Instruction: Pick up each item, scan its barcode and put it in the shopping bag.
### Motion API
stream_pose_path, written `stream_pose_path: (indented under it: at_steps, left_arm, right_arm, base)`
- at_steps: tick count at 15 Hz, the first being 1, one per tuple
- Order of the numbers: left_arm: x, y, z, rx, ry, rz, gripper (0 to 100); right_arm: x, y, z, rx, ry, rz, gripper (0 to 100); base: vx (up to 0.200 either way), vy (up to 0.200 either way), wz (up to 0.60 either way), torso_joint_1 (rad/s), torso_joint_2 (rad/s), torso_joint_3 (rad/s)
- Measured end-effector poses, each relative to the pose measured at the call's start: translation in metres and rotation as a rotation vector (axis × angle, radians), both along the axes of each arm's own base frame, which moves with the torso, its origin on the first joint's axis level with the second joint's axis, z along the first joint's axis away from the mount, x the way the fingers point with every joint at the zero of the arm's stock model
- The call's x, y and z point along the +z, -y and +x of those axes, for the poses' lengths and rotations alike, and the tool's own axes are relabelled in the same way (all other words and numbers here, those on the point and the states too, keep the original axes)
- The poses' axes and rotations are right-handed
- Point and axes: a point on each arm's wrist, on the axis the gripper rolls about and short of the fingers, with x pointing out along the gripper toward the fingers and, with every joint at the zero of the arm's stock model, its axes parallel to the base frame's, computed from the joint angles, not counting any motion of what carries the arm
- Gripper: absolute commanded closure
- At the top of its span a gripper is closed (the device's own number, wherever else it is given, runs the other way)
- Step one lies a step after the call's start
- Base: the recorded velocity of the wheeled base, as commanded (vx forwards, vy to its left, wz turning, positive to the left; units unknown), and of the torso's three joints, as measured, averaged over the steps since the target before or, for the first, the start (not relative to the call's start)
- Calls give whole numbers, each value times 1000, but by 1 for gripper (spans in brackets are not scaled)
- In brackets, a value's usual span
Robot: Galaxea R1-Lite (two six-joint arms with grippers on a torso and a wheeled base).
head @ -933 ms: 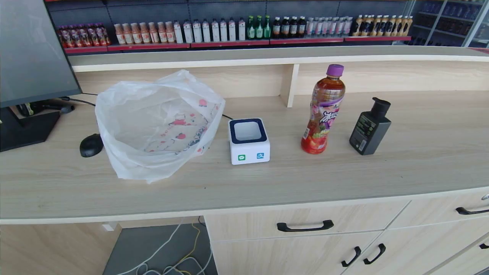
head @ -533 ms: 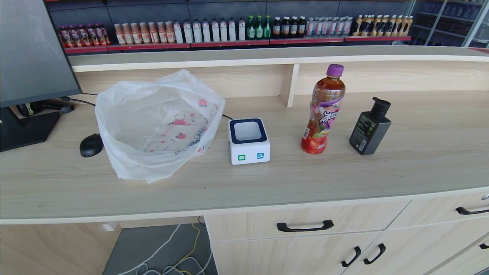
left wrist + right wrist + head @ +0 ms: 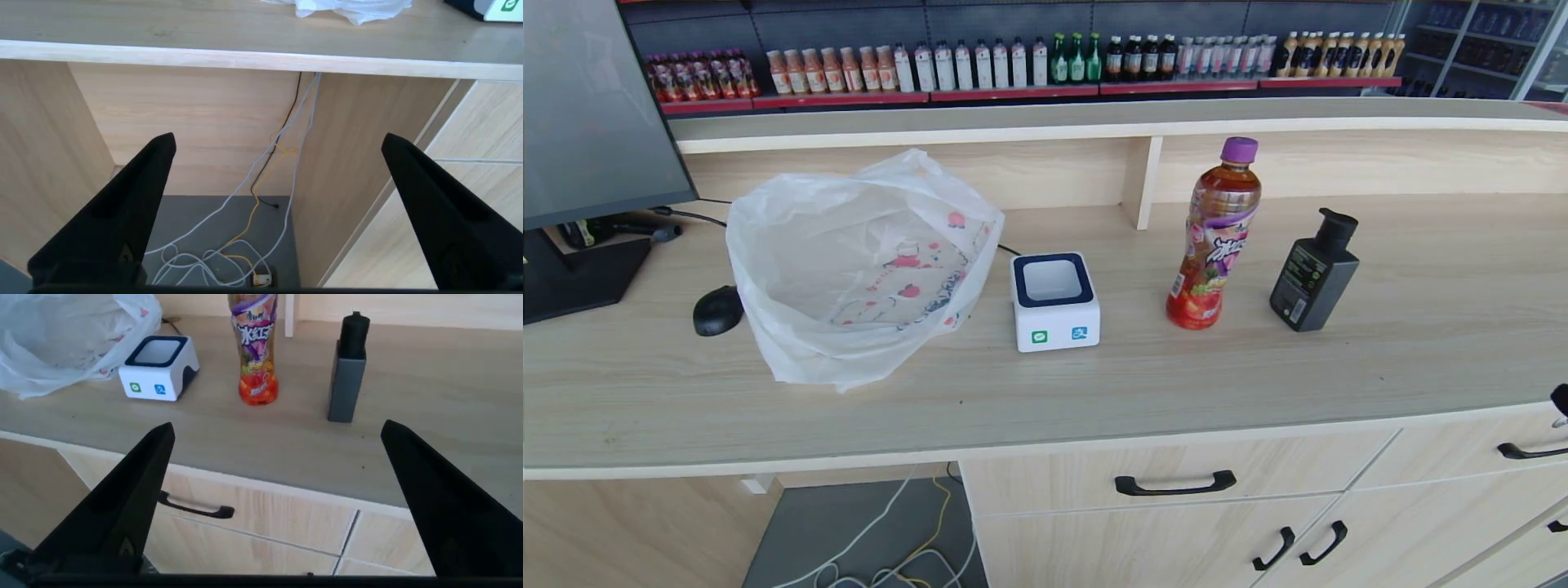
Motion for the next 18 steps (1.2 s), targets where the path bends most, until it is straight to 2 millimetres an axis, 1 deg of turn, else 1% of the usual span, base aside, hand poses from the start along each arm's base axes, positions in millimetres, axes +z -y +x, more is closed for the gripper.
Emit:
stream_pose_path:
  at_steps: [2,4,6,9,12,14,16,18]
  left_arm:
    - [0,0,0,0,0,0,0]
    - [0,0,0,0,0,0,0]
    - [0,0,0,0,0,0,0]
    - [0,0,0,0,0,0,0]
    - [0,0,0,0,0,0,0]
    - [0,0,0,0,0,0,0]
    - [0,0,0,0,0,0,0]
    - [0,0,0,0,0,0,0]
  right_arm:
    - [4,-8,21,38,49,-17,0]
    - [6,-15,47,37,100,-21,0]
    - [1,-21,71,24,138,-19,0]
    - [-6,-29,100,16,202,-8,0]
    - [-20,-34,120,18,147,-22,0]
    - [-25,-38,130,22,119,-27,0]
    - [-27,-44,137,42,106,-31,0]
    - [-29,-54,139,81,105,-50,0]
  base:
    - [0,0,0,0,0,0]
    - [0,0,0,0,0,0]
    - [0,0,0,0,0,0]
    - [0,0,0,0,0,0]
    - [0,0,0,0,0,0]
    - [0,0,0,0,0,0]
    - [0,0,0,0,0,0]
    - [0,0,0,0,0,0]
